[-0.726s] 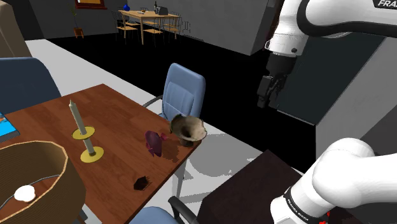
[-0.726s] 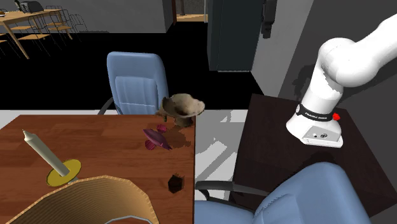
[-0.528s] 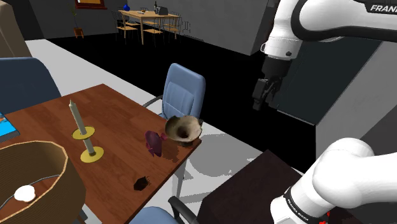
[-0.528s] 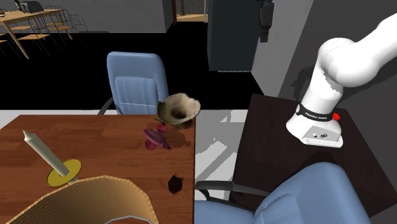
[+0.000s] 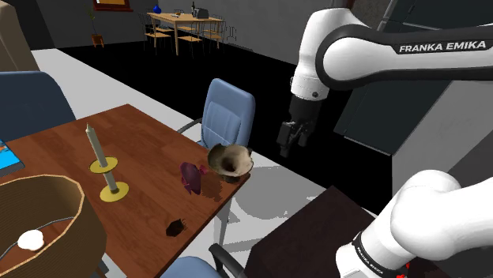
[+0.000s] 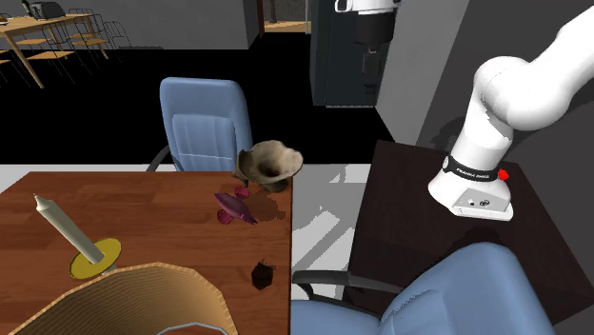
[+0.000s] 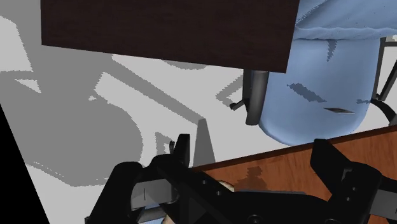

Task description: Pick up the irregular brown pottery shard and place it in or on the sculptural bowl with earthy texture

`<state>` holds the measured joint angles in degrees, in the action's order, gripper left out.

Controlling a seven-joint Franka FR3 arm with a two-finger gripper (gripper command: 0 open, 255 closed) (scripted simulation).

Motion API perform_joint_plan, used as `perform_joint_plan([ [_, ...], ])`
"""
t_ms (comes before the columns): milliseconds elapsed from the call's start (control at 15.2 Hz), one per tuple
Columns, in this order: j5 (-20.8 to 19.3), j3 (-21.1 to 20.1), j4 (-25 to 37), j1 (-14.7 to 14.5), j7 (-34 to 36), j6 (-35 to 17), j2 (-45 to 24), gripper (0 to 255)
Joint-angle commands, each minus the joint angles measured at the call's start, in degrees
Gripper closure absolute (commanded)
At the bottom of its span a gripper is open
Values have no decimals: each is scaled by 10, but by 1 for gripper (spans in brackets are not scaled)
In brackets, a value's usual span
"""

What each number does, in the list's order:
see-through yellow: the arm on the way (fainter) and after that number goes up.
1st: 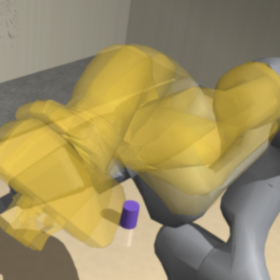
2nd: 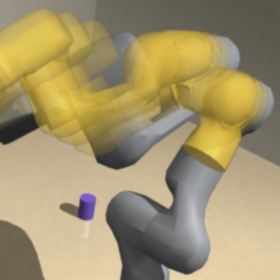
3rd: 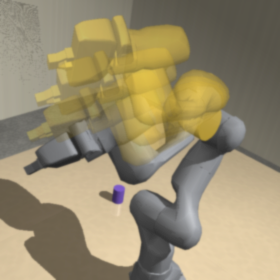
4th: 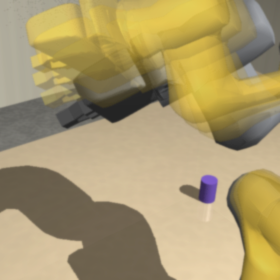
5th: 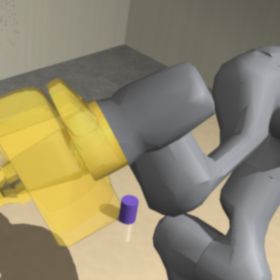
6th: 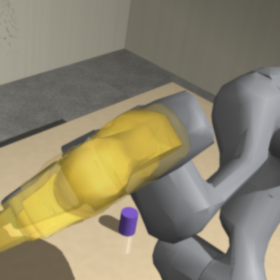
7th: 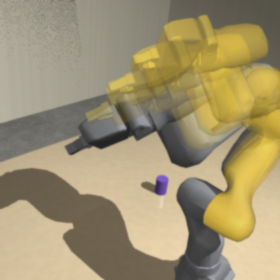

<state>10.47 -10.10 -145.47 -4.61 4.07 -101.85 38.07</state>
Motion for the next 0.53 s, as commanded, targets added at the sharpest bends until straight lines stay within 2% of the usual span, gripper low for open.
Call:
perform_joint_plan([
  [0, 9, -19, -6, -6, 14, -36, -26, 0],
  [462, 24, -90, 8, -21, 74, -163, -154, 0],
])
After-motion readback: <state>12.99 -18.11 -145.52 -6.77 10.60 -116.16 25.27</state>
